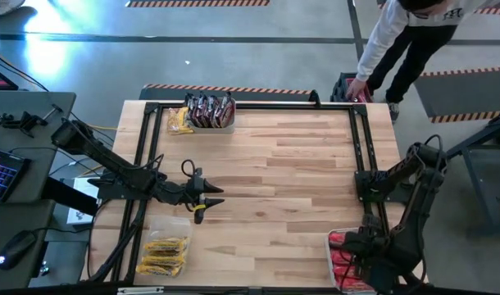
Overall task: Sort Maruchan noodles
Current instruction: Put the orange noodle pack into the white bin, then put the yellow noodle pack into the transparent bin
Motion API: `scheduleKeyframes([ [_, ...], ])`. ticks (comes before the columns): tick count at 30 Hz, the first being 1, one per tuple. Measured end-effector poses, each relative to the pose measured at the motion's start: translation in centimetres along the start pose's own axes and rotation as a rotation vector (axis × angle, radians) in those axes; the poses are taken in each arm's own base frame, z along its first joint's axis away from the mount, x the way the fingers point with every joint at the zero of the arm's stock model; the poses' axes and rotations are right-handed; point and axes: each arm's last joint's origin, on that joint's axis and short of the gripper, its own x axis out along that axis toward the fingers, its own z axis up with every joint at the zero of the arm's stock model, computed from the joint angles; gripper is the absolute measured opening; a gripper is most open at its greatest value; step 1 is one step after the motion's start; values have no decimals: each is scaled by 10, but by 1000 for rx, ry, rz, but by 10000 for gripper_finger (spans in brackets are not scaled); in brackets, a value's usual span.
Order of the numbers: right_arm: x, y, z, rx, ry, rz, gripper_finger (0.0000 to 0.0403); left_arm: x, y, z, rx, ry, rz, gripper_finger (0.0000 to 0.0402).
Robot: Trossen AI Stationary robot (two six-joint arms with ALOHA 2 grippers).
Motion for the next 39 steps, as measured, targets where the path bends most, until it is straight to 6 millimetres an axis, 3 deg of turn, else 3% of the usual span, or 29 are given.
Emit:
scheduleKeyframes([
  [6, -19, 0, 7, 8, -70, 1, 131, 0, 0, 0, -1, 1, 0, 151],
  [9, -20, -1, 13, -52, -211, -24, 104, 0, 0, -1, -23, 9, -8, 151],
  [16, 1, -14, 30, -213, -556, -90, 13, 3, -1, -6, 1, 39, -18, 151],
  [22, 34, -42, 62, -248, -731, 42, 7, 9, 8, -8, -1, 55, 56, 146],
  [31, 83, -104, 107, -290, -1000, 241, 1, -2, 45, -5, 27, 152, 321, 101],
  [39, 96, -133, 126, -331, -1041, 251, 0, -35, 98, 11, 4, 514, 735, 57],
])
